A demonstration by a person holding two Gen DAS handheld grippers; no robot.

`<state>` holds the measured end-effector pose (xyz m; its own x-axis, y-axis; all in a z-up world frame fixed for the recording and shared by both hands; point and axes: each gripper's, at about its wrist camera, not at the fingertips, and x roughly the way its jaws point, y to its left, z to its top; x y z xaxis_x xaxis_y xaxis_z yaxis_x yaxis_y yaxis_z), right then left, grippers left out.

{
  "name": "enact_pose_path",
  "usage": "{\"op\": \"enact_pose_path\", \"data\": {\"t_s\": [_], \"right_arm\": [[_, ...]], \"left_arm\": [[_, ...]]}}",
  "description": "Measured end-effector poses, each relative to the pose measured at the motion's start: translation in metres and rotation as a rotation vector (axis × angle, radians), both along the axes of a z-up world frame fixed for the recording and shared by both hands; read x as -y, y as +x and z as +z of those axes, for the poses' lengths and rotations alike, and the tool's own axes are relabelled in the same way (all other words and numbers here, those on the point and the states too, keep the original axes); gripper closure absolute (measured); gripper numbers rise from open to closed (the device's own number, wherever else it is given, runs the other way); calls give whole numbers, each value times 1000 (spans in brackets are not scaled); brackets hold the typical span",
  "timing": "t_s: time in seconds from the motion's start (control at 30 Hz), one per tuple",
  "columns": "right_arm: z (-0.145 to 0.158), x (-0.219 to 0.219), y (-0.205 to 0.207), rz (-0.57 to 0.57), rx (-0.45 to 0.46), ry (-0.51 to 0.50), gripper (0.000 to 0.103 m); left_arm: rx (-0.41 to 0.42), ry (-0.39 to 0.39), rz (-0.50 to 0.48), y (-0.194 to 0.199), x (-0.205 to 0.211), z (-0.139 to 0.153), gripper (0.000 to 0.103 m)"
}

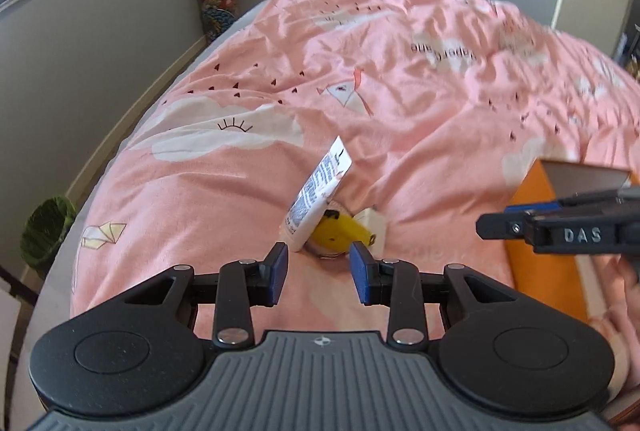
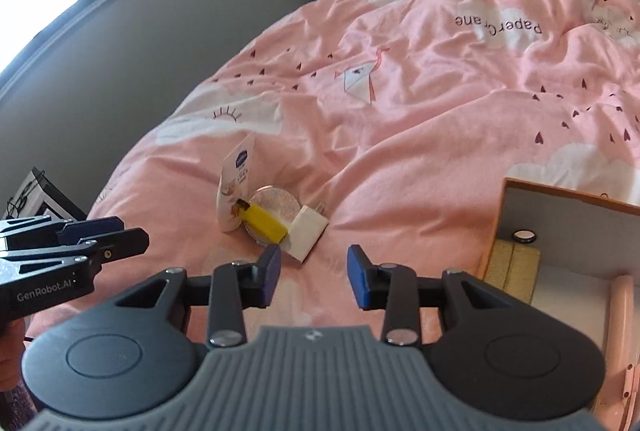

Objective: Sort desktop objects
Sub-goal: 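Move both grippers back to the lotion tube and charger, then grasp the white lotion tube with left gripper while right grasps the white charger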

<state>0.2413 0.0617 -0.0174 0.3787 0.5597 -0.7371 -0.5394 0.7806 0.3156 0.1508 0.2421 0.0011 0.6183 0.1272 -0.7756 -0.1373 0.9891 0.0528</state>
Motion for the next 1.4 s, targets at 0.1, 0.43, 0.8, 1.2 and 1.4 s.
{"op": "enact_pose_path", "data": {"t_s": [0.1,0.43,0.8,1.2,1.4], "right_arm": [[-13,-21,13,11,-48,-32,64],[-52,-73,54,-18,-154,-105,63],[-87,-101,86,-72,-246,-124,54],[-108,-100,94,-49,-352,-52,65],[-101,-94,86,-33,-348,-42,67]], "left_arm": [[-37,15,-68,10,-3,-16,65],[-133,147,-170,55,-7,-60,64],[-113,169,-210,75,-14,-78,63],[-85,169,-251,82,-18,-94,58],[-82,206,-320,85,-7,-100,56]]}}
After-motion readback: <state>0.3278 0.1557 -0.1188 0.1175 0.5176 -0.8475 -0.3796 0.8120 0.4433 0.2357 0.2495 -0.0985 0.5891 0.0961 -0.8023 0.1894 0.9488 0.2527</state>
